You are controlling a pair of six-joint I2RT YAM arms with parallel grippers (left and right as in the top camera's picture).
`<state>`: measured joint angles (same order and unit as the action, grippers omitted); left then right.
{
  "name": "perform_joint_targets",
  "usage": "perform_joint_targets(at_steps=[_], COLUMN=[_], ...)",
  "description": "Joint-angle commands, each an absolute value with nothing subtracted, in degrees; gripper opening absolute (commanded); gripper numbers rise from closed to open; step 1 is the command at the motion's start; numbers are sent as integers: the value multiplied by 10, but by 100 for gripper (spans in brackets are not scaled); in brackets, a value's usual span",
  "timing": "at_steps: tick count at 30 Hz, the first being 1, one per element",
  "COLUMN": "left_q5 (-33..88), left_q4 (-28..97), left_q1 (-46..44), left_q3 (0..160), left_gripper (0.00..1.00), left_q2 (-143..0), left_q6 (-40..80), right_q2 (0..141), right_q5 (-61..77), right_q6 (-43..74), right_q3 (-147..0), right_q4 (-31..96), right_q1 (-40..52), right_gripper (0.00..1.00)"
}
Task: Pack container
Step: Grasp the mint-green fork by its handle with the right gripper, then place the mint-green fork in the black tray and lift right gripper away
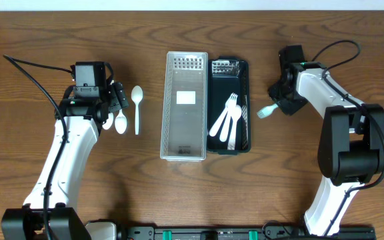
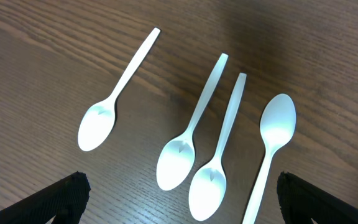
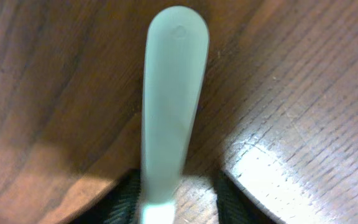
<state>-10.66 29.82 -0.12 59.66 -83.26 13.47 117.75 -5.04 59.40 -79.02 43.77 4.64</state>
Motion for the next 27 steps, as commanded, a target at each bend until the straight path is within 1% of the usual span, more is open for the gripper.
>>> perform_joint_targets(at_steps=[1, 3, 5, 6, 11, 14, 20, 23, 27], left_q5=[-107, -107, -107, -107, -107, -107, -107, -107, -107], left_q4=[300, 300, 300, 300, 300, 300, 300, 300, 300], left_q1=[-1, -1, -1, -1, -1, -1, -1, -1, -1], left_q3=[606, 606, 606, 606, 606, 606, 606, 606, 606], left_gripper=[98, 98, 98, 98, 98, 98, 98, 98, 98], left_q2=[-835, -835, -835, -835, -835, -835, -835, -835, -835], left_q6=[131, 131, 131, 131, 131, 131, 131, 131, 131], right_q2=[1196, 1196, 1193, 1189, 1130, 1056, 933, 921, 940], right_q5=[-53, -54, -53, -53, -43, 3, 33, 33, 32], right_q6=[594, 547, 504, 493, 435, 380, 275, 237, 237], right_q3=[-785, -786, -788, -790, -808, -819, -824, -823, -797], right_q4=[440, 435, 437, 441, 467, 460, 422, 425, 428], right_q1=[41, 41, 41, 41, 45, 57, 121, 165, 220], right_gripper=[19, 10, 3, 1, 1, 1, 1, 1, 1])
